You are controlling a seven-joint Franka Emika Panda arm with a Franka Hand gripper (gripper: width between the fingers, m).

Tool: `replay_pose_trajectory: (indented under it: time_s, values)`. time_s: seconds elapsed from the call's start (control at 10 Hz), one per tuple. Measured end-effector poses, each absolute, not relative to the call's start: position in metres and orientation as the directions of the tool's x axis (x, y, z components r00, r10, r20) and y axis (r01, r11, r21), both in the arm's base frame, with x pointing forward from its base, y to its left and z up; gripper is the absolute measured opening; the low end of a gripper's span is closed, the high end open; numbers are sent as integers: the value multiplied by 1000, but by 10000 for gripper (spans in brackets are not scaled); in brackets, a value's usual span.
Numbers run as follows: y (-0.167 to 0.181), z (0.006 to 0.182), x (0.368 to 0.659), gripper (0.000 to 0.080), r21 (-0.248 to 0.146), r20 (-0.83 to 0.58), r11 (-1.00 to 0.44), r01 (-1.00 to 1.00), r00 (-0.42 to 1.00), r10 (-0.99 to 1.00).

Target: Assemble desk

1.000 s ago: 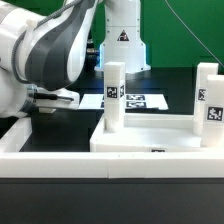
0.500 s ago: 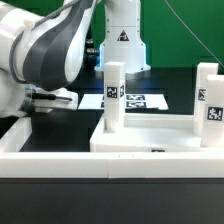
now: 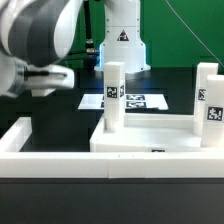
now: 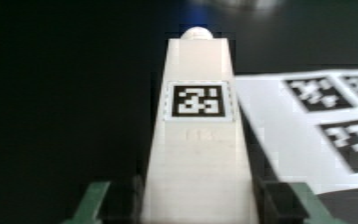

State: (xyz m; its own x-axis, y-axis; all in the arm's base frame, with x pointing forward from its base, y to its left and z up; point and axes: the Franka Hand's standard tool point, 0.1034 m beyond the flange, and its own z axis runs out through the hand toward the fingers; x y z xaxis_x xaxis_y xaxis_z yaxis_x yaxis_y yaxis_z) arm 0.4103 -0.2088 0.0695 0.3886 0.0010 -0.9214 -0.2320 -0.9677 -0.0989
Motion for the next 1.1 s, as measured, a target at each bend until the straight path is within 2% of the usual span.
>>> replay_pose_trajectory:
  time_s: [0.1, 0.2, 0.5, 0.6, 0.7, 0.9, 1.1]
  values:
    - [-205, 83, 422, 288, -107, -915, -970, -218, 403, 10]
    - [-200, 87, 427, 288, -109, -917, -970, -216, 400, 14]
    - [-205, 82, 430, 288, -104, -903, -973, -206, 429, 6]
    - [-213, 70, 439, 288, -97, -868, -978, -183, 496, -7]
    - [-212, 75, 449, 288, -93, -840, -982, -164, 542, -11]
    - [-202, 95, 474, 288, -86, -747, -989, -122, 664, -17]
    - [-207, 97, 483, 288, -74, -653, -992, -105, 756, -31]
